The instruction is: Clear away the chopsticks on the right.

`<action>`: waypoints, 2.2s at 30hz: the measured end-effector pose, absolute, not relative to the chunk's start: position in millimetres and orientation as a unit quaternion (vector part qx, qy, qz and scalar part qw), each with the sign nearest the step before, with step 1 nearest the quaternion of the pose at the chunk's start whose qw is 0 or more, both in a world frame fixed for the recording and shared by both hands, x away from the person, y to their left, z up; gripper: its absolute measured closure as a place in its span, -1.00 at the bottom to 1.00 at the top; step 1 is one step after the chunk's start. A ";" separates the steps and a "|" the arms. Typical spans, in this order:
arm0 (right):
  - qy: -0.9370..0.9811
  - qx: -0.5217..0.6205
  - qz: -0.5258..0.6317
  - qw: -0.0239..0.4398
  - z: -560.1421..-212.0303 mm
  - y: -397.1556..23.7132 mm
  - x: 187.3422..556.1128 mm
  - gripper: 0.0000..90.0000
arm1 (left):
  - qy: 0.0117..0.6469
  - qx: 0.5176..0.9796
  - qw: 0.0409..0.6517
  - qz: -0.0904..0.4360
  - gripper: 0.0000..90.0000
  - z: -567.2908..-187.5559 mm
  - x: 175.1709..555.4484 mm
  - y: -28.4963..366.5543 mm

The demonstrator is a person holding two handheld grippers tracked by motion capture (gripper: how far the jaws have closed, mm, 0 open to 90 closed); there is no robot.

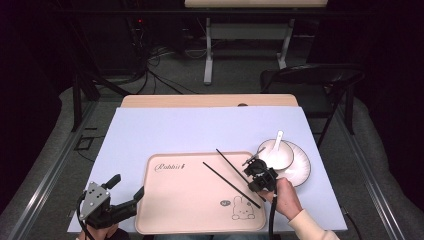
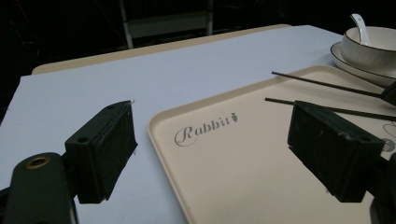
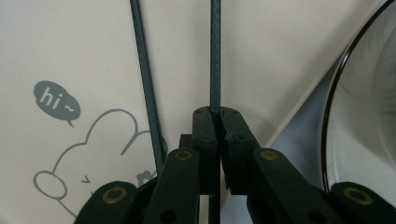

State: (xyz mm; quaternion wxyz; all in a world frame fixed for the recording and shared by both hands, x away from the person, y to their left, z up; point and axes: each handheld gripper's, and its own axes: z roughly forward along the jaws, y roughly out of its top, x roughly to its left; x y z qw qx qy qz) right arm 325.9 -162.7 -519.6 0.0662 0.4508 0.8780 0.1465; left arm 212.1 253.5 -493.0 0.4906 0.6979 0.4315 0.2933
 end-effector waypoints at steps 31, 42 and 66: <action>0.888 0.429 0.150 0.070 -527.4 -147.0 317.8 0.85 | 0.430 0.700 0.489 0.294 -0.66 -493.0 212.3 252.9; 0.900 0.389 0.172 0.090 -517.0 -149.9 315.4 0.02 | 0.430 0.700 0.489 0.294 -0.66 -492.9 212.0 253.0; 0.867 0.337 0.302 0.209 -476.0 -225.1 249.9 -1.00 | 0.433 0.702 0.483 0.294 -0.66 -493.2 213.2 251.7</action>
